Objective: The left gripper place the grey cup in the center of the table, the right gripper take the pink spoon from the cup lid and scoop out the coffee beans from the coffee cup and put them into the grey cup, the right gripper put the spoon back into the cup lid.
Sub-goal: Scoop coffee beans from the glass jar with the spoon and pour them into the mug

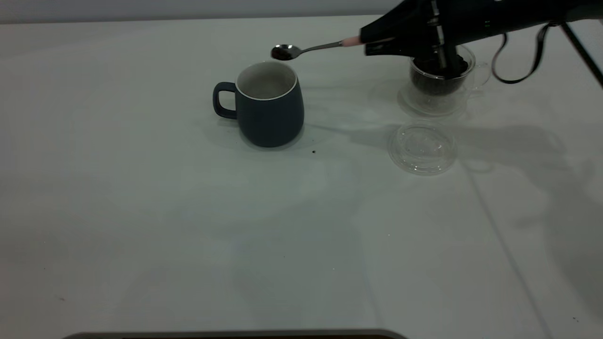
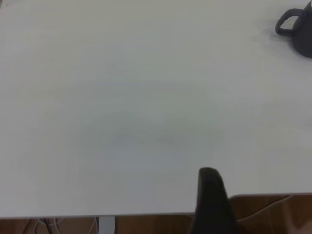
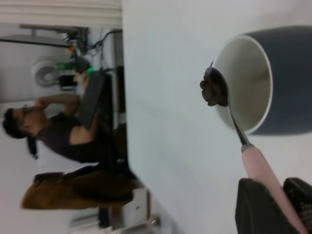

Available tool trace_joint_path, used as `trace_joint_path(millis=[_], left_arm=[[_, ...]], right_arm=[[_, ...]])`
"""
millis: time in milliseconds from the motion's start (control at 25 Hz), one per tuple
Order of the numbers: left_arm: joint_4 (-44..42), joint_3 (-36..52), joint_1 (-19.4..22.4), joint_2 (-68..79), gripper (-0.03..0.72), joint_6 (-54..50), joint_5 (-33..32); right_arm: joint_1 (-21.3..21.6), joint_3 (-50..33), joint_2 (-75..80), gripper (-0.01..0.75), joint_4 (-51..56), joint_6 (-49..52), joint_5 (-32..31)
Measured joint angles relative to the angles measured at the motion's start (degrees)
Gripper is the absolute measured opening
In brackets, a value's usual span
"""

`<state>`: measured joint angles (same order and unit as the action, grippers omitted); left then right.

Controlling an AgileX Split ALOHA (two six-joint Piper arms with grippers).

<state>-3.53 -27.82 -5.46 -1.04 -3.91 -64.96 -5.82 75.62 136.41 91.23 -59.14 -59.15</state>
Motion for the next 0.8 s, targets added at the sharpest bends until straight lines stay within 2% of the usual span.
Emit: trace_joint_path(millis=[280,600,800], left_arm=[[0.0,0.0,0.0,0.0,0.569,-0.06,0.0],[0.0,0.0,0.0,0.0,0.569,-0.06,0.0],[0.0,0.0,0.0,0.0,0.569,-0.06,0.0]], right_arm=[[-2.19,0.0,0.0,0.102,1.28,-9.44,8.14],[-3.75,0.0,-0.43,0.102,1.39,-28.67,9.95],[-4.55,-0.14,-4.8,0.102,-2.77,-33.14,10.49]])
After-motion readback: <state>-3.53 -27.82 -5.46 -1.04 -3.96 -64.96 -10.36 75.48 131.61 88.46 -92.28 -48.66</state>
